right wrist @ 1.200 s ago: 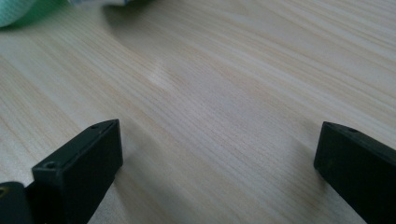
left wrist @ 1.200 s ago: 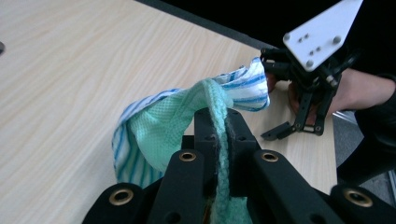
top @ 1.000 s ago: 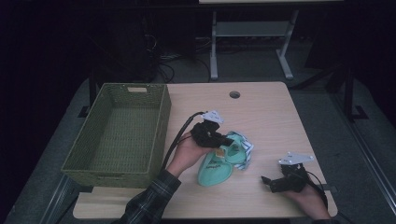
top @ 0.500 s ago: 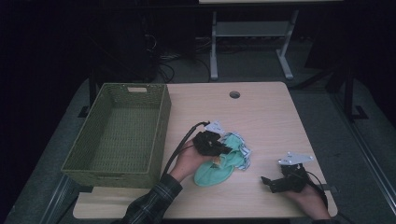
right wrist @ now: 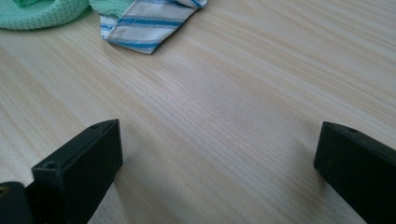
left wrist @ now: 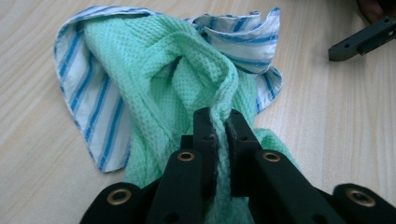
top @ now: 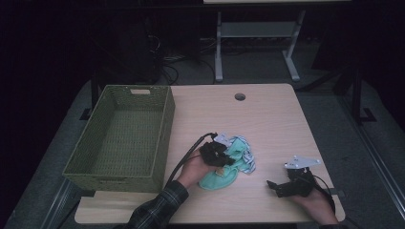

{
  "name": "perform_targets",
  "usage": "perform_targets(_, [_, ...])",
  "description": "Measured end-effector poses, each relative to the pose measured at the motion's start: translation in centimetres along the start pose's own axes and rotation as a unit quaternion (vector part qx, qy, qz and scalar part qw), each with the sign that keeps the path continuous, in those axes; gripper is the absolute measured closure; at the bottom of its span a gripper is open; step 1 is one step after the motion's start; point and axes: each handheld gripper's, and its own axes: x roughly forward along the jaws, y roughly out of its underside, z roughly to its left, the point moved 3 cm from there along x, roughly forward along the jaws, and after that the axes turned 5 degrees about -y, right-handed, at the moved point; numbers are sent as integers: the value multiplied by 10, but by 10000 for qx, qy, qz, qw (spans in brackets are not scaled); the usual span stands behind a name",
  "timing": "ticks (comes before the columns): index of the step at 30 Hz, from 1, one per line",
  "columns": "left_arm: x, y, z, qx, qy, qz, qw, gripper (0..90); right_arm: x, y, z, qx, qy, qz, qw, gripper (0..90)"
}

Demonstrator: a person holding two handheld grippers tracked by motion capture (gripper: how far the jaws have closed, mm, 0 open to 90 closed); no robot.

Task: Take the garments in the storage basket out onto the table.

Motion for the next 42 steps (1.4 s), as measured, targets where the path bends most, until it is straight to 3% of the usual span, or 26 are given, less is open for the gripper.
perform_targets(2, [-2,-2,-1,-31,8,-49,10000,789,0,0,0,-5,0,-2,10000,8])
perform_targets(7, [-22,-9,-4,-45,-44,-241,9997,573,0,0,0,-7,-1,-4,10000,8])
perform_targets(11, [-41,-12,-7,-104,18,-370,9993,499,0,0,0,-18,1,-9,10000,8])
perform_targets(14, [-51,-10,-8,-52,-36,-355,9994,461,0,0,0,-5,-1,-4,10000,8])
perform_targets(17, [-60,-4,-9,-126,-115,-431,9989,461,0,0,0,-6,-2,-5,10000,8])
perform_targets(20, [-68,2,-9,-168,-214,-477,9985,498,0,0,0,-2,-3,-3,10000,8])
perform_targets(24, [-75,11,-12,-184,-303,-483,9982,610,0,0,0,3,-4,-1,10000,8])
perform_targets(30, [-76,29,-20,-242,-368,-223,9988,771,0,0,0,1,-3,-1,10000,8])
perform_targets(35, [-73,46,-28,-328,-306,14,9990,890,0,0,0,-13,-3,-6,10000,8])
perform_targets(42, [-62,66,-37,-327,-188,317,9988,895,0,0,0,-17,-10,-5,10000,8])
